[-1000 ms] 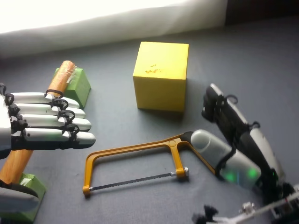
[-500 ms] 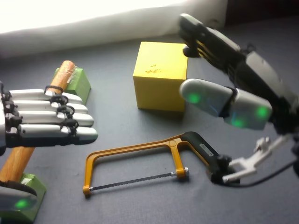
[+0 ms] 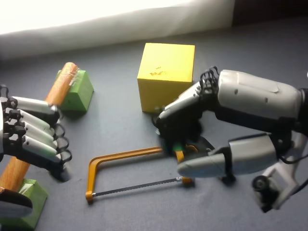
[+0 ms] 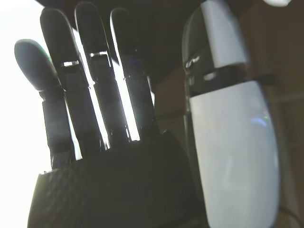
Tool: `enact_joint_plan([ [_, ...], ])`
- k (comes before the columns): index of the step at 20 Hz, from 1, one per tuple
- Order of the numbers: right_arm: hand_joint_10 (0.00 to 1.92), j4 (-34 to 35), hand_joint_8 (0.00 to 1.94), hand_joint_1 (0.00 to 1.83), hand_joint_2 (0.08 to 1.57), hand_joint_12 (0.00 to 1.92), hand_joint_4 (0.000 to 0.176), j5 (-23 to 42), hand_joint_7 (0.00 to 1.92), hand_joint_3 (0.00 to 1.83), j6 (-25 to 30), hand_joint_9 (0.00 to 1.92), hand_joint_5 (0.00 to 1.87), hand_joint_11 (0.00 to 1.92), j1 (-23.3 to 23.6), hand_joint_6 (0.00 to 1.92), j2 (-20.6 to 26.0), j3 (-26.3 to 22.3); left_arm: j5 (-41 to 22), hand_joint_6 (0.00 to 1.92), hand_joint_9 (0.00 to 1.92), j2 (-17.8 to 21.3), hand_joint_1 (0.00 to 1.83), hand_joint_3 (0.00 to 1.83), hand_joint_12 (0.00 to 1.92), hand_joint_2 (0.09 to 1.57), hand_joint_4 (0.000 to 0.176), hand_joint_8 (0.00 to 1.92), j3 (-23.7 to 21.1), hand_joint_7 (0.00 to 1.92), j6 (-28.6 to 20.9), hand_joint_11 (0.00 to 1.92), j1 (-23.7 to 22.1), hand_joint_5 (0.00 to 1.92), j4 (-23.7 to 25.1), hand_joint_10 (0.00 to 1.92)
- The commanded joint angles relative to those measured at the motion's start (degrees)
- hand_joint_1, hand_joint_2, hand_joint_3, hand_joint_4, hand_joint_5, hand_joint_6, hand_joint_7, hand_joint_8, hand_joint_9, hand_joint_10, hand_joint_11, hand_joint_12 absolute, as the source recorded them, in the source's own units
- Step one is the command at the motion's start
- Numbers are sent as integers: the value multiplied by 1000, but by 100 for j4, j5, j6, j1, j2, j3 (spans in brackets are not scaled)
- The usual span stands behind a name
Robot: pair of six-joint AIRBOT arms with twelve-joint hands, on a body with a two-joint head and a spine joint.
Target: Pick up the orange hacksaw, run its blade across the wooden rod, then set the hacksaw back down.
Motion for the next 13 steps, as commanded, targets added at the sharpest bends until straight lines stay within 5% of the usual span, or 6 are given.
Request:
enact_joint_plan([
  [1, 1842, 19, 1776, 679, 1198, 1878, 0, 509, 901, 4, 162, 1017, 639, 1086, 96, 1702, 76, 0, -615, 1335, 682, -23, 416, 4, 1737, 1334, 0, 1297, 37, 720, 28, 585, -17, 586, -383, 1525],
  [2, 1918, -206, 1934, 629, 1239, 1919, 0, 491, 1051, 7, 205, 1234, 861, 1382, 122, 1912, 111, 29, -660, 1875, 795, -24, 466, 4, 1914, 1358, 0, 1881, 45, 758, 28, 831, -10, 692, -383, 1905],
  [3, 1918, -616, 1934, 629, 1239, 1919, 0, 446, 1051, 7, 277, 1234, 861, 1382, 208, 1912, 156, 94, -717, 1875, 795, -25, 466, 4, 1914, 1358, 0, 1881, 55, 758, 28, 831, -10, 692, -383, 1905],
  [5, 1921, -1566, 1941, 585, 1311, 1921, 0, 378, 1207, 12, 708, 1402, 1051, 1600, 464, 1921, 191, 275, -803, 1921, 1233, -31, 458, 6, 1921, 1388, 0, 1921, 88, 1158, 28, 1315, 18, 1182, -383, 1921],
  [8, 1921, -2704, 1941, 563, 1384, 1921, 0, 487, 1311, 8, 1205, 1486, 1100, 1711, 835, 1921, 188, 507, -894, 1921, 1337, -37, 578, 0, 1921, 1360, 0, 1921, 123, 1307, 28, 1453, 25, 1258, -383, 1921],
  [13, 1921, -2879, 1941, 653, 1396, 1921, 0, 790, 1329, 1, 828, 1491, 1137, 1687, 1029, 1921, 190, 534, -963, 1921, 1356, -59, 614, 0, 1921, 1370, 0, 1921, 187, 1341, 28, 1471, 33, 1244, -383, 1921],
])
